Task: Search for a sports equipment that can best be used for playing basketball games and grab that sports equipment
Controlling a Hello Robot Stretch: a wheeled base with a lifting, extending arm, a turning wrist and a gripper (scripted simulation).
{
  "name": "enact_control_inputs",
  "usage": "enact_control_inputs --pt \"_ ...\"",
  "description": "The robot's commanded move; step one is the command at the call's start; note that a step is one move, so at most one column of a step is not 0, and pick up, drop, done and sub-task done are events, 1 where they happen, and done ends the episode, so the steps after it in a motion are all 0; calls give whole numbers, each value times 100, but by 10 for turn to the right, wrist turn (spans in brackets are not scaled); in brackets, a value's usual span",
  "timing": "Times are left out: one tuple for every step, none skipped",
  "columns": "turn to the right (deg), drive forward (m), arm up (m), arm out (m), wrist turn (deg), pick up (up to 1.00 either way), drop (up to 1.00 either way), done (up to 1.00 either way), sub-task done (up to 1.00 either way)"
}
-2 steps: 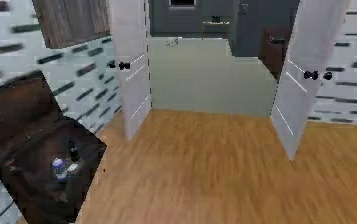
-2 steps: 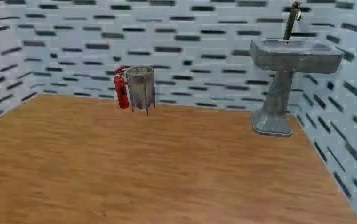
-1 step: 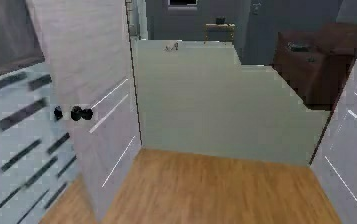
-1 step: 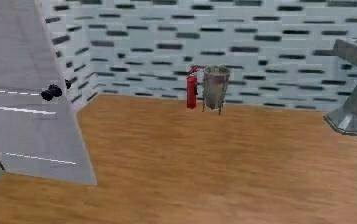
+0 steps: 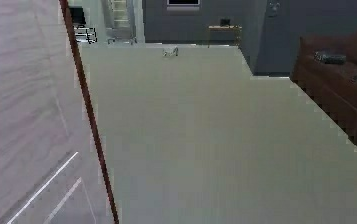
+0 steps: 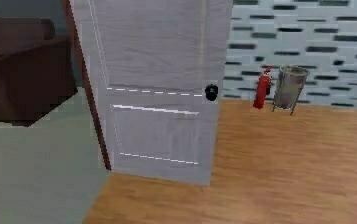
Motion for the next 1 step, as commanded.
enact_control_inputs --pt "30 0 0 0 0 0 0 0 0"
